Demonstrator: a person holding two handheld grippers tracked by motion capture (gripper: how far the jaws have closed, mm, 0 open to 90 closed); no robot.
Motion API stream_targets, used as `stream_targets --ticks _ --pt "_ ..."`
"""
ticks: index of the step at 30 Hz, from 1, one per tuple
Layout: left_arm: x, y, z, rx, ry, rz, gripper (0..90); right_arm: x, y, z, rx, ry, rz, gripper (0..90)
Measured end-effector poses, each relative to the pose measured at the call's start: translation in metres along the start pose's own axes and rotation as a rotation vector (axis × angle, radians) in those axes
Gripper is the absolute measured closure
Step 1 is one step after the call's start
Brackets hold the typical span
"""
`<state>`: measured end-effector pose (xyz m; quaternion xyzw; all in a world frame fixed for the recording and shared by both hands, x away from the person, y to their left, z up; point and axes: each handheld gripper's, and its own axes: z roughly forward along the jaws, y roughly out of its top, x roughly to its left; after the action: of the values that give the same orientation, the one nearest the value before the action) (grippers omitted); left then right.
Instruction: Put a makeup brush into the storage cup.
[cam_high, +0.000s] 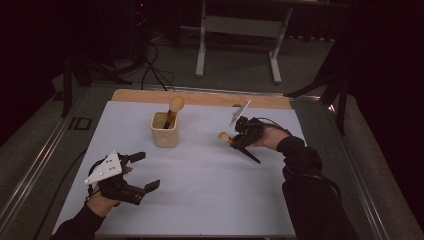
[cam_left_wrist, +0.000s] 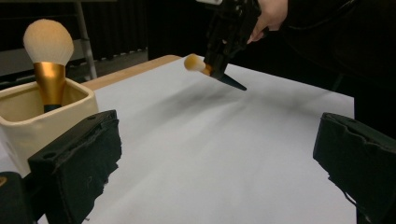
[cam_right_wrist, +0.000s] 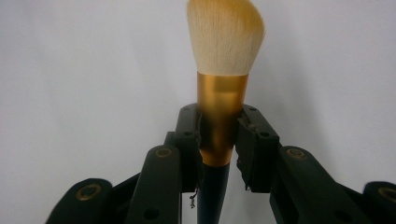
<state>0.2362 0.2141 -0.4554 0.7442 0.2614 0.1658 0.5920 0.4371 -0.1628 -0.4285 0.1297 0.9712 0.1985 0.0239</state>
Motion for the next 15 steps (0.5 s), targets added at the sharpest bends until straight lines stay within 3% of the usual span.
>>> stream_targets --ticks 3,6,15 --pt "0.0 0.0 0.0 -0.001 0.001 0.0 1.5 0.0 0.0 -0.005 -0.051 0.016 0.01 71.5" --pt "0.0 0.0 0.0 -0.002 0.001 -0.002 1.5 0.002 0.002 -0.008 -0.07 0.017 -0.001 71.4" --pt "0.0 0.0 0.0 -0.002 0.0 -0.002 1.5 0.003 0.006 -0.024 -0.134 0.016 0.032 71.4"
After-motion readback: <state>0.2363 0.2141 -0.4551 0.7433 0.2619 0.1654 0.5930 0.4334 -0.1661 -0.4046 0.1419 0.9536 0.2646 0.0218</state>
